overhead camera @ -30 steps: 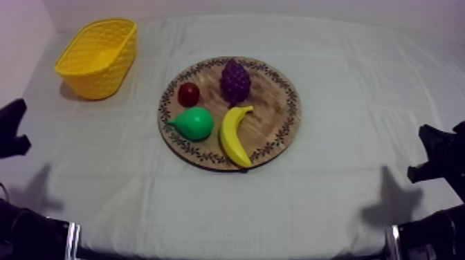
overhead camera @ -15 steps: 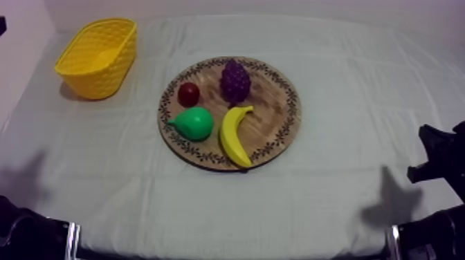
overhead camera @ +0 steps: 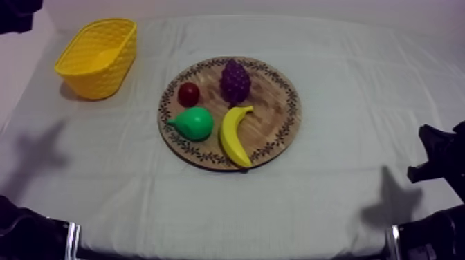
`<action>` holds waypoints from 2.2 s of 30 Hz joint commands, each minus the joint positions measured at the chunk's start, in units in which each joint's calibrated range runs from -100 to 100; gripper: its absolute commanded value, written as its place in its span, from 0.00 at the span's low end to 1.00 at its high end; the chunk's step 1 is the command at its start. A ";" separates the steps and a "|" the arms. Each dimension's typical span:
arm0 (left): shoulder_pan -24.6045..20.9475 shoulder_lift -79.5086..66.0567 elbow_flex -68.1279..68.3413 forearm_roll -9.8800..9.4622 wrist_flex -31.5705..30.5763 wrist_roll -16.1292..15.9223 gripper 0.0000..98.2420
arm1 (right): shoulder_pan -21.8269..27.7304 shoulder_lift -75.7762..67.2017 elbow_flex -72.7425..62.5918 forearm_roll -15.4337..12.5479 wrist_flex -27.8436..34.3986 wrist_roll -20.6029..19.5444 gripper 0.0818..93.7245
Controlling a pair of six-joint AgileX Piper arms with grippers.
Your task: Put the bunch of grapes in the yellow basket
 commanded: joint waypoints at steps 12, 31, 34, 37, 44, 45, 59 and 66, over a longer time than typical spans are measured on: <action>7.89 24.48 -13.13 -2.52 0.57 3.11 0.00 | 0.00 0.00 -0.01 -0.02 0.02 -0.02 0.00; 14.57 48.53 -39.39 -1.79 16.12 5.61 0.00 | 0.00 0.00 -0.01 -0.02 0.02 -0.05 0.00; 15.21 51.28 -43.08 -1.52 19.00 6.41 0.00 | 0.00 0.00 -0.01 -0.02 0.02 -0.05 0.00; 15.97 53.62 -46.53 -1.41 21.57 7.28 0.00 | 0.00 0.00 -0.01 -0.02 0.02 -0.05 0.00; 16.91 57.81 -52.59 -1.07 25.95 8.59 0.00 | 0.00 0.00 -0.01 -0.02 0.02 -0.05 0.00; 17.00 58.09 -52.77 -1.03 26.13 8.67 0.00 | 0.00 0.00 -0.01 -0.02 0.02 -0.05 0.00; 17.39 58.89 -51.64 -1.65 27.50 13.38 0.00 | 0.00 0.00 -0.01 -0.02 0.02 -0.05 0.00; 17.85 59.52 -50.49 -3.25 32.64 25.20 0.00 | 0.00 0.00 -0.01 -0.02 0.02 -0.05 0.00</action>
